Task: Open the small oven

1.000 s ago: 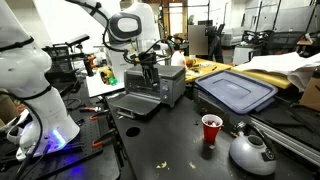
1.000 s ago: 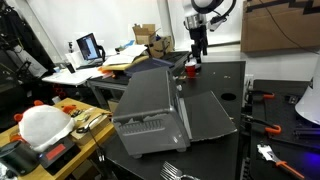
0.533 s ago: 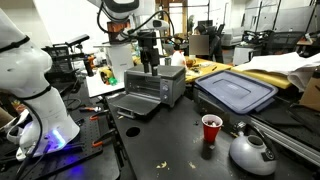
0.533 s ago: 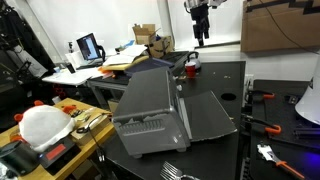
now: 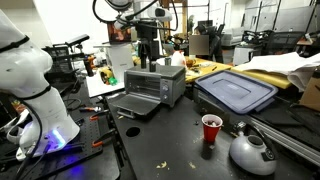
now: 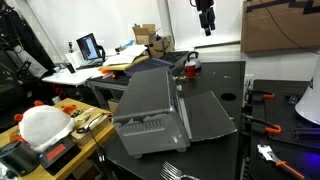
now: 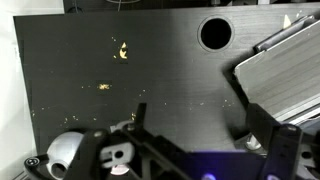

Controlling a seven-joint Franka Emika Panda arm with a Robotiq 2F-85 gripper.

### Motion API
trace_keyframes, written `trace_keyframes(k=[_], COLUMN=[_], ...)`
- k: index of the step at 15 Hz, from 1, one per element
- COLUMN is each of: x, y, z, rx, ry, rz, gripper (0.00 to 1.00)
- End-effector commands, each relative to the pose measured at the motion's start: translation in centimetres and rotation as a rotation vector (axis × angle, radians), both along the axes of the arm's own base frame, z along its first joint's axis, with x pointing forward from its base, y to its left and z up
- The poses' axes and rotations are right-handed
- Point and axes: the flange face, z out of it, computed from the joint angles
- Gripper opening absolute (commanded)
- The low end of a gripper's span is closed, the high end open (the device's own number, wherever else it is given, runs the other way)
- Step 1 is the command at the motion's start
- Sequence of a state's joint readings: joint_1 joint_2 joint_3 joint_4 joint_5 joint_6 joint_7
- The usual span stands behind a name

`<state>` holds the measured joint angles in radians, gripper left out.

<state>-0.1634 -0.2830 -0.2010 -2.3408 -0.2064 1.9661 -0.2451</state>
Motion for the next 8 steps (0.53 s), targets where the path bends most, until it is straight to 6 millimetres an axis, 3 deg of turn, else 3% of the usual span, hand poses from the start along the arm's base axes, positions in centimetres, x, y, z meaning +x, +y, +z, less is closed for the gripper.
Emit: trace_keyframes(k=[1, 4, 5, 8], x=[-2.2, -4.1, -2.1, -3.3], y=[1.4, 2.0, 1.2, 1.6], z=[0.5, 0.5, 0.0, 0.2], rx=[0.028, 0.02, 0.021, 0.028], ry=[0.035, 0.088, 0.064, 0.076], rz=[0.005, -0.001, 0.005, 0.004], gripper=[1.0, 1.0, 1.0, 1.0])
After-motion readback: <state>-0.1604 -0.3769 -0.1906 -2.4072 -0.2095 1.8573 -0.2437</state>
